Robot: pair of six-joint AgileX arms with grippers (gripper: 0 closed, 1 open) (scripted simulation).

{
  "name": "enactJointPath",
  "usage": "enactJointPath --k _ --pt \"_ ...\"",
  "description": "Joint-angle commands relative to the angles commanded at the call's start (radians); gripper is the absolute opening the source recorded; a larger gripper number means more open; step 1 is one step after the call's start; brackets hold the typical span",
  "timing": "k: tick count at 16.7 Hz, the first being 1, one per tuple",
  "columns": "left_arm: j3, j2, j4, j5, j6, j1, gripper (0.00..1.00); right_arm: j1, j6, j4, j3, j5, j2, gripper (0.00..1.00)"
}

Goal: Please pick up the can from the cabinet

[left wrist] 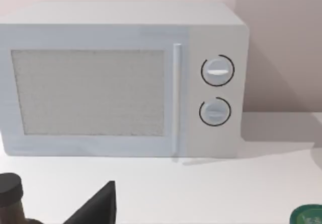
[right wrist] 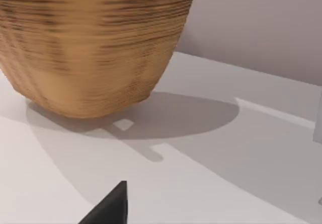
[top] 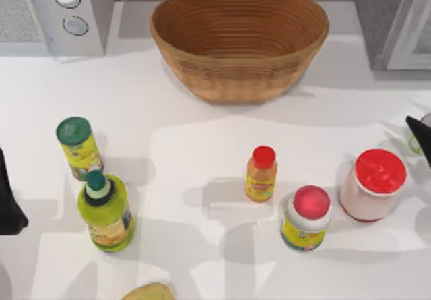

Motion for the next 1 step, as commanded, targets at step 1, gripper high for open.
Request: enactJointPath --k 1 --pt "0.000 0.000 0.000 0.000 0.000 0.000 1.00 0.000 0.000 0.000 0.000 0.000 0.000 1.00"
